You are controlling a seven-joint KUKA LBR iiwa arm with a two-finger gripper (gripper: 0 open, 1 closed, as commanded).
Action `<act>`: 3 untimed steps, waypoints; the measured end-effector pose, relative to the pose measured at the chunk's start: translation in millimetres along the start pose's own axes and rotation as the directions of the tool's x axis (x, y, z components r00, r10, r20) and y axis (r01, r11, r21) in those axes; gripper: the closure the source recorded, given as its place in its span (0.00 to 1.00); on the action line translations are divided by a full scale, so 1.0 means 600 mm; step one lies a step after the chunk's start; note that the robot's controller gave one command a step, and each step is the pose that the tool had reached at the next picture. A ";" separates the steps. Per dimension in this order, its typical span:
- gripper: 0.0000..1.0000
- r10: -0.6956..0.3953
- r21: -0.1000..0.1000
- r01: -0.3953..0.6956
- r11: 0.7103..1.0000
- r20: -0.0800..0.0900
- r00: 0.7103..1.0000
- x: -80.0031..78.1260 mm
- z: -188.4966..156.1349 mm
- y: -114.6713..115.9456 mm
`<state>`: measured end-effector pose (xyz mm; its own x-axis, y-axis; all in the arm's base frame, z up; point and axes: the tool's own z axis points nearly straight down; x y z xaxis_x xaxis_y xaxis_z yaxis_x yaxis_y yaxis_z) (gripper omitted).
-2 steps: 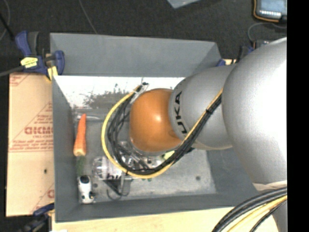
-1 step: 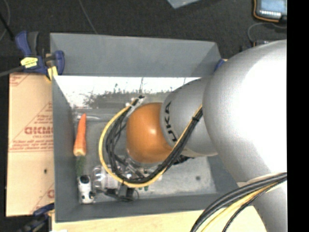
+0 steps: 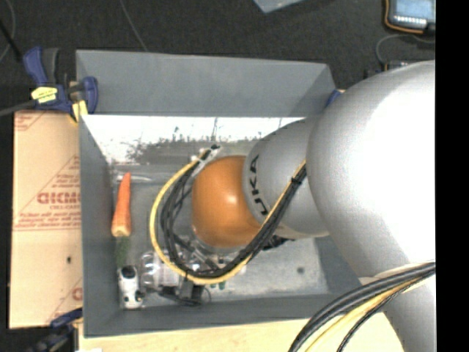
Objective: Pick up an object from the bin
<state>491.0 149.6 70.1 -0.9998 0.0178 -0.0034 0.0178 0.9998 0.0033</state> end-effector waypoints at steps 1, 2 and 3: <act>1.00 0.002 0.000 -0.002 1.000 0.000 1.000 0.000 0.000 0.000; 1.00 0.002 0.000 -0.002 1.000 0.000 1.000 0.000 0.000 0.000; 1.00 0.003 0.000 -0.003 1.000 0.000 1.000 0.000 0.000 0.000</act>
Offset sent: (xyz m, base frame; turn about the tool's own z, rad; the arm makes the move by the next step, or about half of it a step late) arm 0.0000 0.0000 0.0000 0.0000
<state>490.9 149.8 70.1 -0.9998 0.0206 -0.0034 0.0206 0.9998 0.0036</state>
